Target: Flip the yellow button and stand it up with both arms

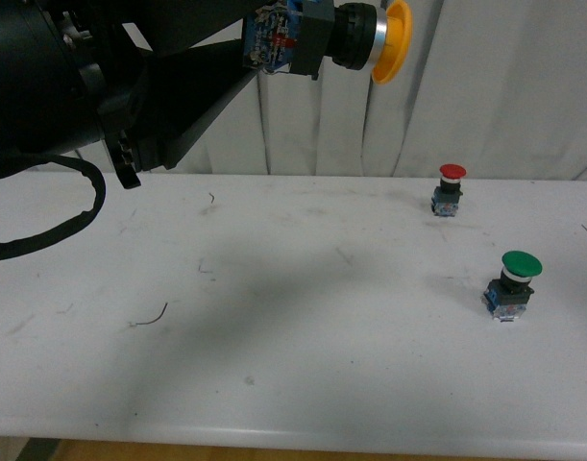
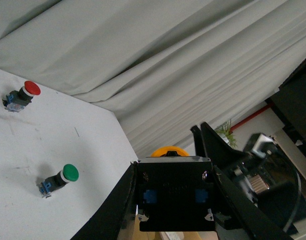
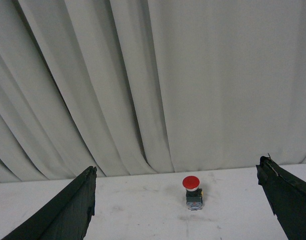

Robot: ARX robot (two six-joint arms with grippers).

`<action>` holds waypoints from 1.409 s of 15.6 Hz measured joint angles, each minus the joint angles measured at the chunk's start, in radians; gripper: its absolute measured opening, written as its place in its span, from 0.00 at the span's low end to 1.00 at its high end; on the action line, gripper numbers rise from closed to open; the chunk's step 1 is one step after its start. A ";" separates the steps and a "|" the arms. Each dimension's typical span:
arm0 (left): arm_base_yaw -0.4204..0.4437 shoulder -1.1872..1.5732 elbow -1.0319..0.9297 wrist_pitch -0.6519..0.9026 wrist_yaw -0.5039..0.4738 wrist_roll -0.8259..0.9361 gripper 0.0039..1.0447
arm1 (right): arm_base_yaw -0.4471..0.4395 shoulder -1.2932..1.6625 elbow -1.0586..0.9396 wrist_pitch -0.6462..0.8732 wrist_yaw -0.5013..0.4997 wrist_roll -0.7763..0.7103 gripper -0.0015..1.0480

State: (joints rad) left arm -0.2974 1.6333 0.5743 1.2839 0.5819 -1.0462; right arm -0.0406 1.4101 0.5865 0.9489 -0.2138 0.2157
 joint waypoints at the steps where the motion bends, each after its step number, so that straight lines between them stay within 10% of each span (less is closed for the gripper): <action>1: -0.007 0.000 0.000 0.000 -0.002 0.001 0.34 | 0.016 0.109 0.141 -0.016 -0.018 0.014 0.94; 3: -0.005 0.017 0.000 -0.001 0.001 0.002 0.34 | 0.100 0.084 -0.011 0.334 -0.328 0.355 0.94; 12: -0.008 0.018 0.000 0.000 -0.002 0.008 0.34 | 0.220 0.237 -0.063 0.336 -0.460 0.961 0.94; 22: -0.011 0.033 0.001 0.000 -0.002 0.015 0.34 | 0.331 0.364 0.067 0.335 -0.369 1.101 0.94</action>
State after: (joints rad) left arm -0.3088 1.6665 0.5751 1.2835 0.5804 -1.0309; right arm 0.2905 1.7744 0.6533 1.2842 -0.5827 1.3170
